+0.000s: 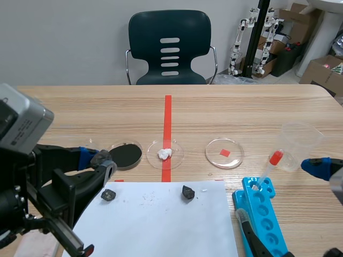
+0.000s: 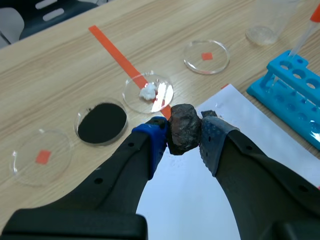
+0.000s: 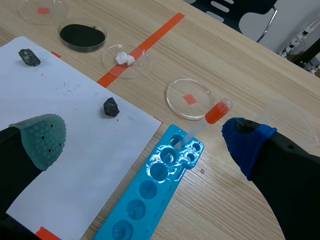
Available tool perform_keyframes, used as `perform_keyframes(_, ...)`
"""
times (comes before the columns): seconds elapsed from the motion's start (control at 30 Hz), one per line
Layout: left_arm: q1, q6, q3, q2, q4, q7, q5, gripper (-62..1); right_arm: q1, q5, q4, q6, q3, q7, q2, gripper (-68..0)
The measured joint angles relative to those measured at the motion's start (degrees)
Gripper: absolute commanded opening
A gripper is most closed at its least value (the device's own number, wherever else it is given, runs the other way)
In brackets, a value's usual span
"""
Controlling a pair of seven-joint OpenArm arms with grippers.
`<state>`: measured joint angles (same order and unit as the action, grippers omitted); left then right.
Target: Rub the mineral on the streak plate below the first streak
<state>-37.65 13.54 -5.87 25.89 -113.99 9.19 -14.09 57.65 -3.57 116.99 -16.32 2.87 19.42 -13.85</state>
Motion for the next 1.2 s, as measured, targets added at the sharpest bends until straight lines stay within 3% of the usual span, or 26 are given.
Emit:
perform_keyframes(0.1,-1.16,1.57,0.42,0.00,0.00,0.02,0.09,-46.4,0.00,0.00,0.00,0.00,0.00,0.00,0.02,0.4)
perform_keyframes(1.2,-1.70,1.55,0.44,-0.02,0.00,0.22,0.61,-46.4,0.00,0.00,0.00,0.00,0.00,0.00,0.02,0.4)
